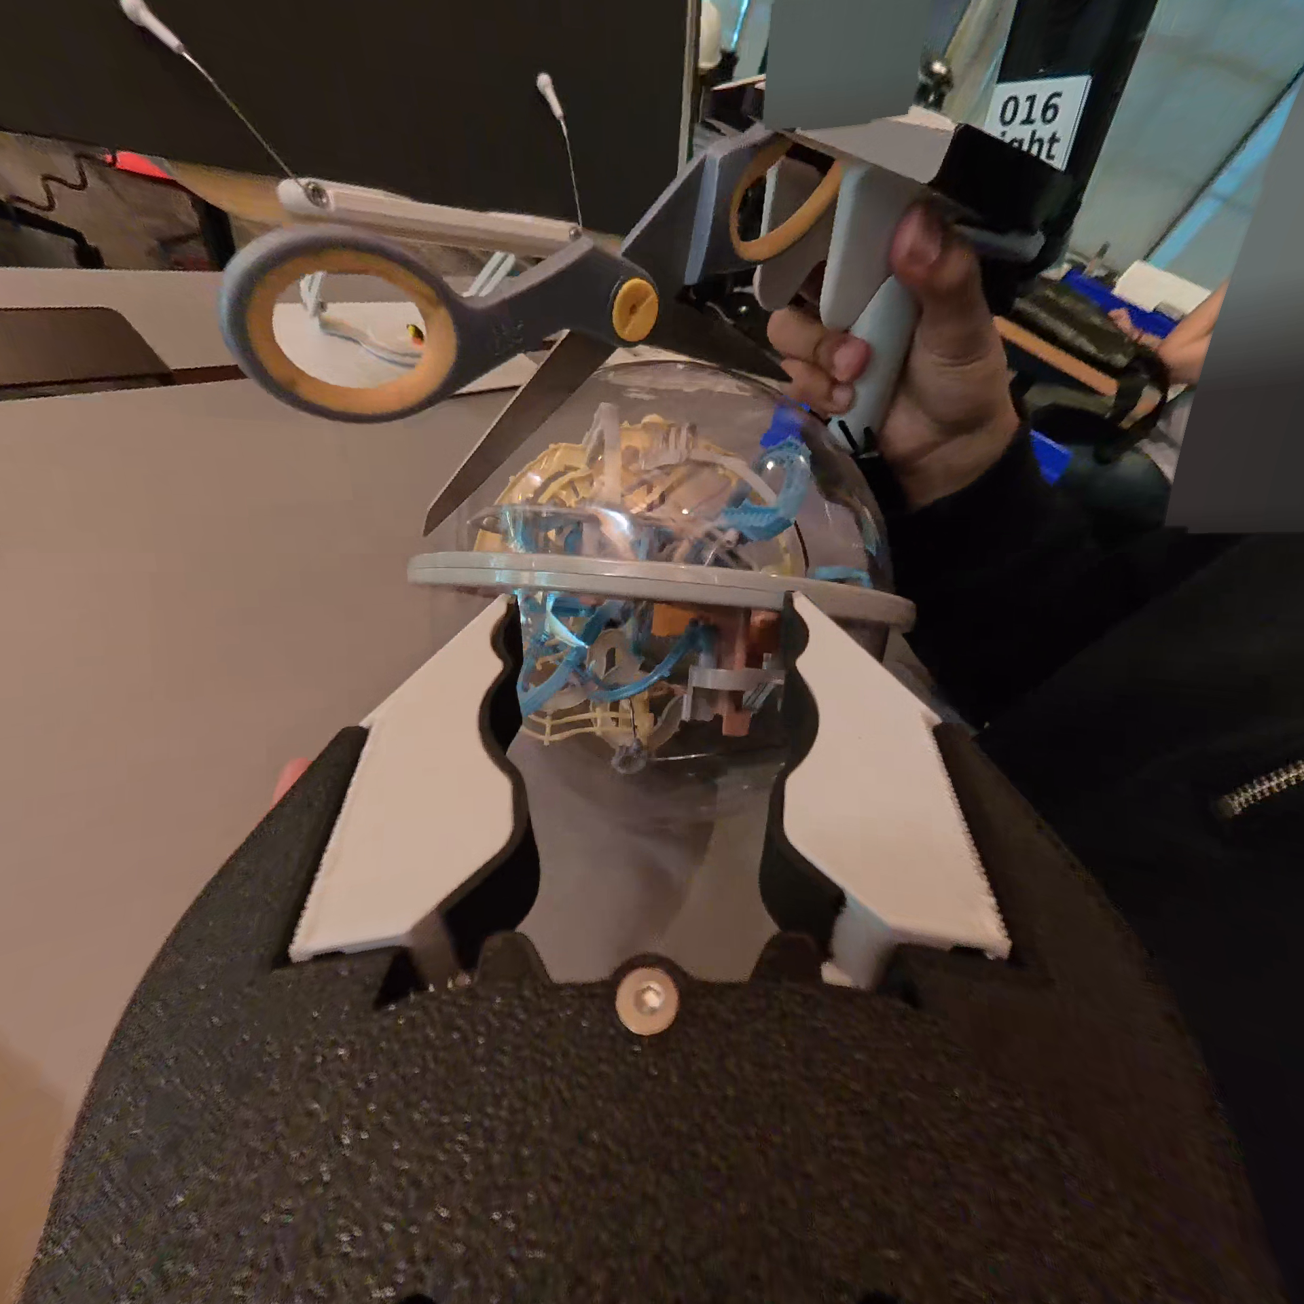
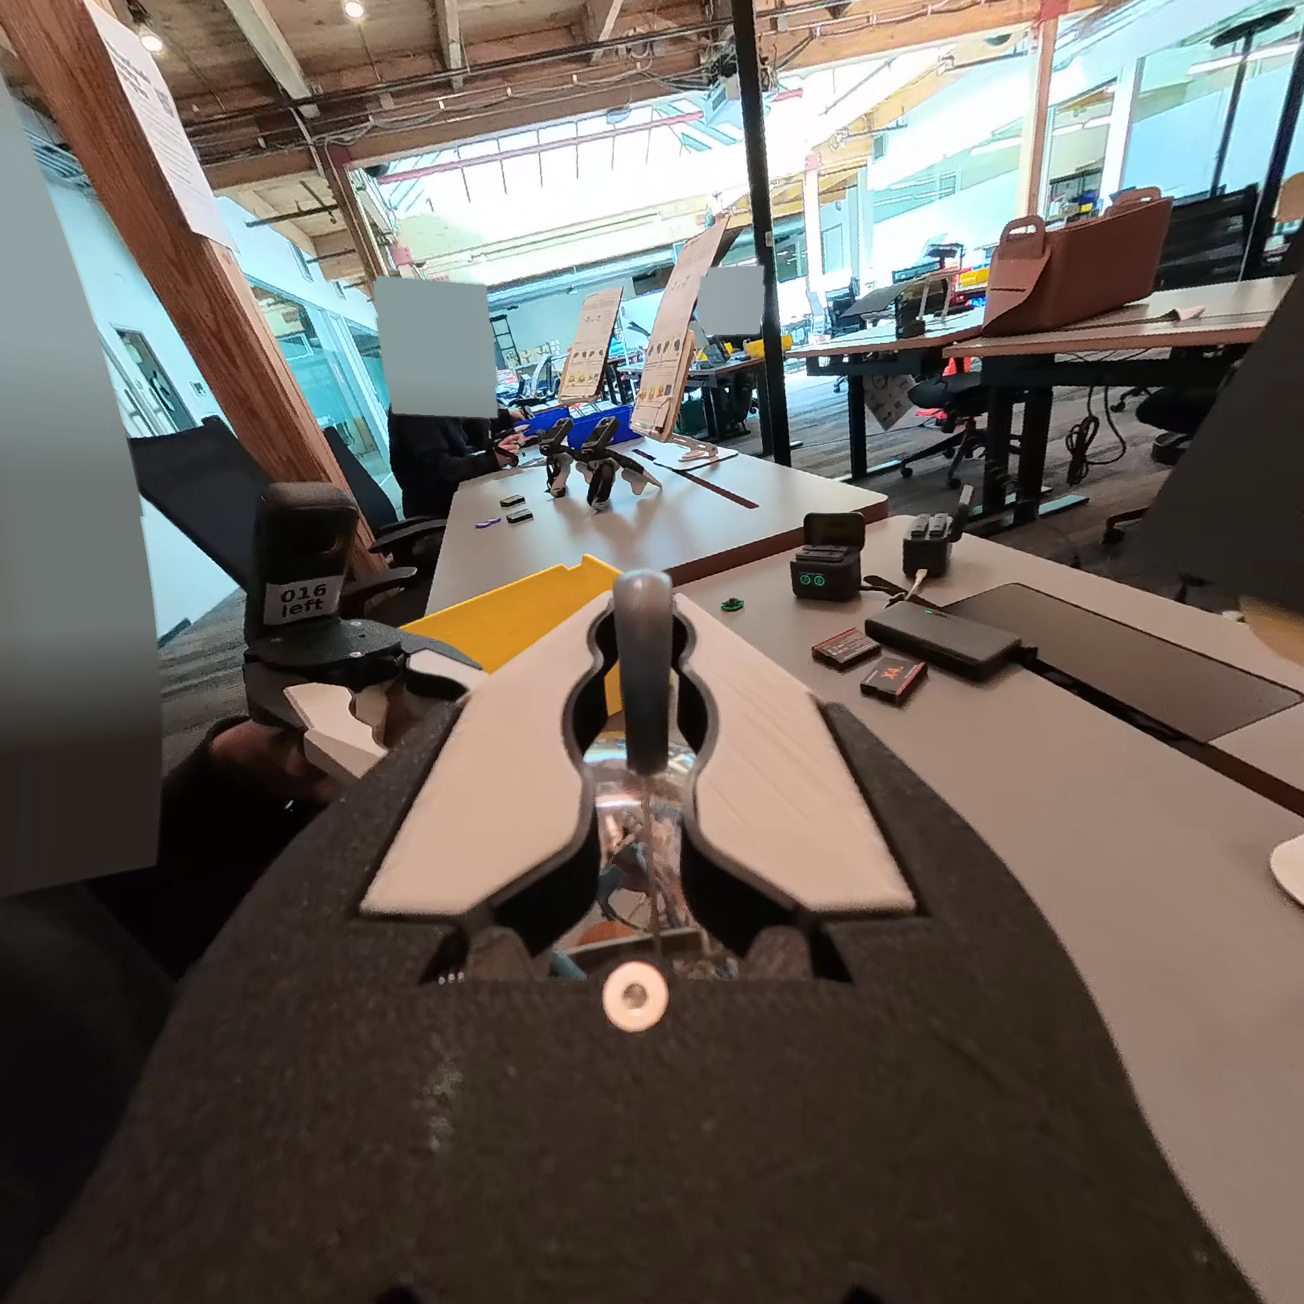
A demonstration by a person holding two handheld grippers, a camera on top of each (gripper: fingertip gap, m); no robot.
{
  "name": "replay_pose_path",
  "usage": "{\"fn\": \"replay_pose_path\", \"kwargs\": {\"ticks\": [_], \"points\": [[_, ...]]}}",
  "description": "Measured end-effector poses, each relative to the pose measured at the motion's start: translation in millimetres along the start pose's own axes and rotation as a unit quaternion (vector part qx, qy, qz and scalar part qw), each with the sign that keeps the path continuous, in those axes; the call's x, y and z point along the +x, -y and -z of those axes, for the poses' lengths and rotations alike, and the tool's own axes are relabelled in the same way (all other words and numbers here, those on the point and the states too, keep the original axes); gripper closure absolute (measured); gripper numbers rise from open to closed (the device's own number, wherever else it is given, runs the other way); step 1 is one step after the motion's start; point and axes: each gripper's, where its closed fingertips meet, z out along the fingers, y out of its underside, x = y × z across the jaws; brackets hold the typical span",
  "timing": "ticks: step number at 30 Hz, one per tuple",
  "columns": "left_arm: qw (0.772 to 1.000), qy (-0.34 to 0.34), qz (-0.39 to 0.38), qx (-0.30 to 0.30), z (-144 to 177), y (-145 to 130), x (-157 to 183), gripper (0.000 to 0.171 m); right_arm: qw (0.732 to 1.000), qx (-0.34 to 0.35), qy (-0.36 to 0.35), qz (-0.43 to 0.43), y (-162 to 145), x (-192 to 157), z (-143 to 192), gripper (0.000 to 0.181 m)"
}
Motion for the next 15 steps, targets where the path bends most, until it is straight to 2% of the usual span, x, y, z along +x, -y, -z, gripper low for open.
{"fn": "replay_pose_path", "kwargs": {"ticks": [4, 7, 10, 12, 15], "points": [[0.999, 0.009, -0.044, 0.015, 2.2, 1.9, 2.1, 0.099, 1.000, 0.008, -0.004, -0.001, -3.1, -3.4, 10.7, 0.170], [0.994, 0.020, -0.081, 0.075, 4.7, 16.1, 5.1, 0.099, 1.000, 0.015, -0.005, -0.013, -5.5, -6.5, 19.1, 0.170], [0.991, -0.004, -0.079, 0.106, 2.3, 27.2, 17.2, 0.100, 0.999, 0.026, 0.002, -0.032, -8.3, -11.5, 26.8, 0.170], [0.992, -0.008, -0.075, 0.103, -2.3, 27.5, 20.5, 0.100, 0.999, 0.032, 0.007, -0.039, -8.8, -16.2, 33.3, 0.170], [0.995, -0.012, -0.079, 0.068, -12.4, 15.1, 25.3, 0.100, 0.998, 0.041, 0.007, -0.047, -9.7, -21.0, 41.5, 0.170]]}}
